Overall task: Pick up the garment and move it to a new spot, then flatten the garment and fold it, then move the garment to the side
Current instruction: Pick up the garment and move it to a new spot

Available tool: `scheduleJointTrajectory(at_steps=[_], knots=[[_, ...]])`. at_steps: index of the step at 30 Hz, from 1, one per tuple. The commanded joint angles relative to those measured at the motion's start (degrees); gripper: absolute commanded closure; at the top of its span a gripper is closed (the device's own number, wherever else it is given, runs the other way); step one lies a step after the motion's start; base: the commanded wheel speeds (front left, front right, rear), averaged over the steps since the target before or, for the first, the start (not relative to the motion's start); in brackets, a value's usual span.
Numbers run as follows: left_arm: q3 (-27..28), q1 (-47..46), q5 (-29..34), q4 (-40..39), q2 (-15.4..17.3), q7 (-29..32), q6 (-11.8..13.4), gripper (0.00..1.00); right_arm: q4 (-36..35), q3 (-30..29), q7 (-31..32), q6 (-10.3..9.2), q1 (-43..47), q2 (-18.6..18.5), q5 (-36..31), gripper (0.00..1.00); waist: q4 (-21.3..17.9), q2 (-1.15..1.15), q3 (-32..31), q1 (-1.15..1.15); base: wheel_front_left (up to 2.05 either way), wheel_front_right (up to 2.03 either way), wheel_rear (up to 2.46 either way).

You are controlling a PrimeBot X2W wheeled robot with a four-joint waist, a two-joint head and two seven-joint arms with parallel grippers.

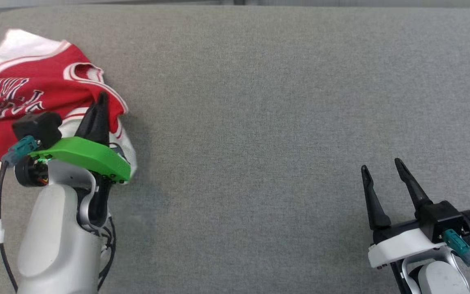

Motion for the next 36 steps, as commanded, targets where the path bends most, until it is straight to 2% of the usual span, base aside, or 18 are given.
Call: scheduleJointTrajectory(at_steps=[1, 5, 7, 10, 15, 19, 25, 26, 27, 28, 29, 30, 34, 36], knots=[[-1.3, 3.1, -0.8, -7.3, -1.0, 2.7, -0.1, 1.00, 0.1, -0.3, -0.2, -0.08, 1.3, 0.2, 0.4, 0.00, -1.3, 0.00, -4.7, -0.01, 0.00, 0.00, 0.00], [-5.8, 9.6, -2.4, -28.9, -2.1, 12.1, 1.7, 1.00, 0.2, -0.7, -0.2, -0.08, 1.9, 0.8, 0.4, 0.00, -3.0, 0.00, -5.8, -0.01, 0.00, 0.00, 0.00], [-8.4, 11.8, -3.3, -36.9, -2.7, 16.1, 3.0, 1.00, 0.3, -0.6, -0.2, -0.07, 1.4, 1.1, 0.4, 0.00, -4.5, 0.00, -6.0, -0.01, 0.00, 0.00, 0.00], [-13.0, 13.5, -5.6, -43.5, -3.6, 20.8, 4.1, 1.00, 0.2, -0.8, -0.2, -0.07, 0.2, 1.3, 0.9, 0.00, -7.4, 0.00, -6.0, -0.01, 0.00, 0.00, 0.00], [-20.9, 11.1, -7.6, -41.7, -4.2, 24.0, 4.6, 1.00, 0.8, -0.6, -0.2, -0.08, -0.3, 1.5, 1.3, 0.00, -12.9, 0.00, -6.1, -0.01, 0.00, 0.00, 0.00], [-27.4, 6.8, -10.4, -34.7, -4.4, 24.6, 5.2, 1.00, 1.2, -1.0, -0.2, -0.07, -0.8, 1.7, 1.7, 0.00, -18.1, 0.00, -5.9, -0.01, 0.00, 0.00, 0.00], [-35.8, 0.6, -19.6, -22.8, -4.4, 26.2, 6.1, 1.00, 2.2, -0.6, -0.2, -0.07, -0.5, 1.7, 4.2, 0.00, -24.5, 0.00, -5.3, -0.01, 0.00, 0.00, 0.00], [-37.1, -1.2, -21.5, -19.9, -4.3, 25.8, 6.8, 0.96, 2.5, -0.8, -0.2, -0.07, -0.3, 1.7, 4.5, 0.00, -25.4, 0.00, -5.3, -0.01, 0.00, 0.00, 0.00], [-38.1, -2.6, -21.8, -17.7, -4.4, 25.6, 7.1, 0.79, 2.6, -0.6, -0.2, -0.07, -0.1, 1.7, 4.7, 0.00, -26.0, 0.00, -5.2, -0.01, 0.00, 0.00, 0.00], [-39.4, -4.0, -22.7, -15.3, -4.4, 24.8, 7.4, 0.54, 2.9, -0.4, -0.2, -0.07, 0.0, 1.7, 5.0, 0.00, -26.7, 0.00, -5.1, -0.01, 0.00, 0.00, 0.00], [-40.0, -4.7, -23.6, -14.1, -4.4, 23.9, 7.5, 0.12, 3.0, -0.3, -0.2, -0.08, 0.1, 1.7, 5.2, 0.00, -27.0, 0.00, -5.2, -0.01, 0.00, 0.00, 0.00], [-40.3, -5.4, -26.4, -12.6, -4.4, 21.6, 8.6, 0.00, 3.2, -0.2, -0.2, -0.07, 0.4, 1.7, 5.5, 0.00, -27.3, 0.00, -5.3, -0.01, 0.00, 0.00, 0.00], [-40.5, -6.3, -45.9, -11.7, -4.3, 8.8, 12.4, 0.00, 3.7, 0.7, -0.2, -0.07, 0.9, 1.7, 6.3, 0.00, -28.1, 0.00, -5.5, -0.01, 0.00, 0.00, 0.00], [-43.6, -8.7, -50.2, -10.6, -4.4, 4.0, 13.0, 0.00, 3.6, 0.5, -0.2, -0.08, 0.9, 1.7, 6.5, 0.00, -27.6, 0.00, -5.4, -0.01, 0.00, 0.00, 0.00]])
